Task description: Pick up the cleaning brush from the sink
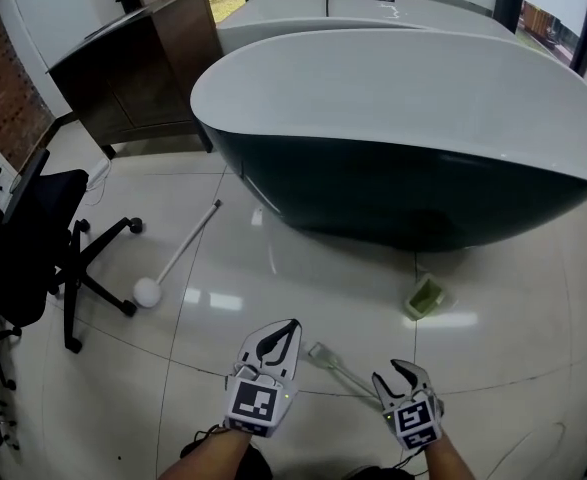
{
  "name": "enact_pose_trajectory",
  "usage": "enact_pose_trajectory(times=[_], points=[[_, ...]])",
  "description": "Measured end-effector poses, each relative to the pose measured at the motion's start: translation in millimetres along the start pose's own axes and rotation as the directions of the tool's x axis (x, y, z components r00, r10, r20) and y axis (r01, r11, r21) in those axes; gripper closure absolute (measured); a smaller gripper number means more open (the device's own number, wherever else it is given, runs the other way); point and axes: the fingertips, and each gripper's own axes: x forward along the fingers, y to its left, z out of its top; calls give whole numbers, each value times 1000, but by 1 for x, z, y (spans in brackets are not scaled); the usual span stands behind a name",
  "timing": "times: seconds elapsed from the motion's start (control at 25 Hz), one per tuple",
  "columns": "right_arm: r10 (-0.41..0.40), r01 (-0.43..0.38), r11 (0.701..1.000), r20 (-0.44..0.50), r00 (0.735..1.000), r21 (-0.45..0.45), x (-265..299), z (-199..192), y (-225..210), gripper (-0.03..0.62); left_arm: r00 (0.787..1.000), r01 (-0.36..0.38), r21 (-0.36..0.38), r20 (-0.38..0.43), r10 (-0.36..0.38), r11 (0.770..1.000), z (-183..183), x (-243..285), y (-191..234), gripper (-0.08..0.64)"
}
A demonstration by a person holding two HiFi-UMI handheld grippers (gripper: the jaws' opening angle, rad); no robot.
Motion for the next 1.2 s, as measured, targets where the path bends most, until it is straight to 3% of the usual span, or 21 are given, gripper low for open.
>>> enact_pose_trajectory(times=[0.28, 0.48, 0.76, 1.08, 1.2], points=[[101, -103, 995, -196, 975, 0, 72, -125, 19, 383, 997, 75, 32, -2, -75, 997, -32, 53, -11, 558], [123, -131, 991, -294, 948, -7, 89, -179, 27, 357, 998, 66, 23, -3, -66, 998, -40, 63, 1, 558], [93, -128, 990, -390, 916, -64, 100, -213, 36, 371, 996, 85, -9, 22, -85, 996, -36, 58, 6, 558], [-19, -68, 983, -457, 889, -173, 96, -238, 35, 509, 991, 125, -30, 43, -124, 992, -26, 40, 0, 558], [-45, -63, 973, -448, 893, -223, 95, -232, 35, 523, 991, 128, -31, 47, -126, 991, -22, 33, 0, 558]])
